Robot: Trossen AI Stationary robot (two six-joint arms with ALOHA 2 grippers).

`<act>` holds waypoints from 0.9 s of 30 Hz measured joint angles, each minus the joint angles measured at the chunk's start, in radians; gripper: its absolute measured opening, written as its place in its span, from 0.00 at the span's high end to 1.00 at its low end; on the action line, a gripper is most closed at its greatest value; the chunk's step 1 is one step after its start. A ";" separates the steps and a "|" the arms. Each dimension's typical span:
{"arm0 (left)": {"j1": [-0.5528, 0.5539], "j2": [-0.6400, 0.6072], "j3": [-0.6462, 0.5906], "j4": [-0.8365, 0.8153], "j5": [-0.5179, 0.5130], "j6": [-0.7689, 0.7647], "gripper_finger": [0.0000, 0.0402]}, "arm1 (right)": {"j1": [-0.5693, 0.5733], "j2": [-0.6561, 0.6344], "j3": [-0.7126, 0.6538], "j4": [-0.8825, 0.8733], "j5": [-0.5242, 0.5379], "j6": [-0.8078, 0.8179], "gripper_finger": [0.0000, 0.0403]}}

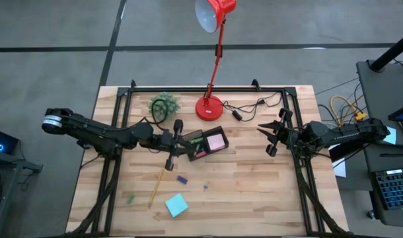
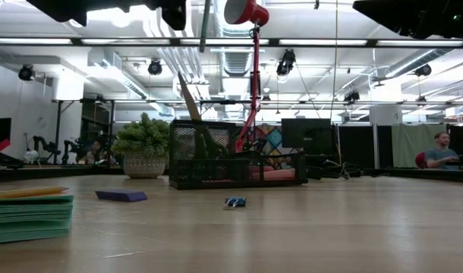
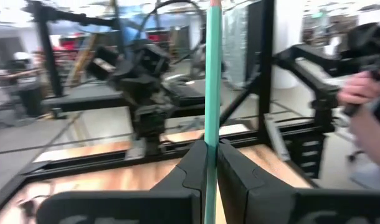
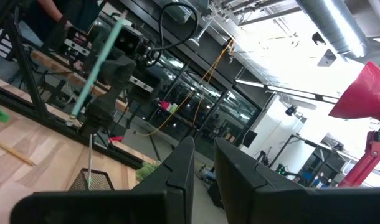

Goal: Pick and place office supplies into organizer
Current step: Put the light blue pencil into the black desk organizer

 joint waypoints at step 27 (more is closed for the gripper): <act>0.076 0.236 -0.035 0.168 -0.372 0.119 0.98 | 0.000 0.000 0.000 0.000 0.000 -0.008 0.87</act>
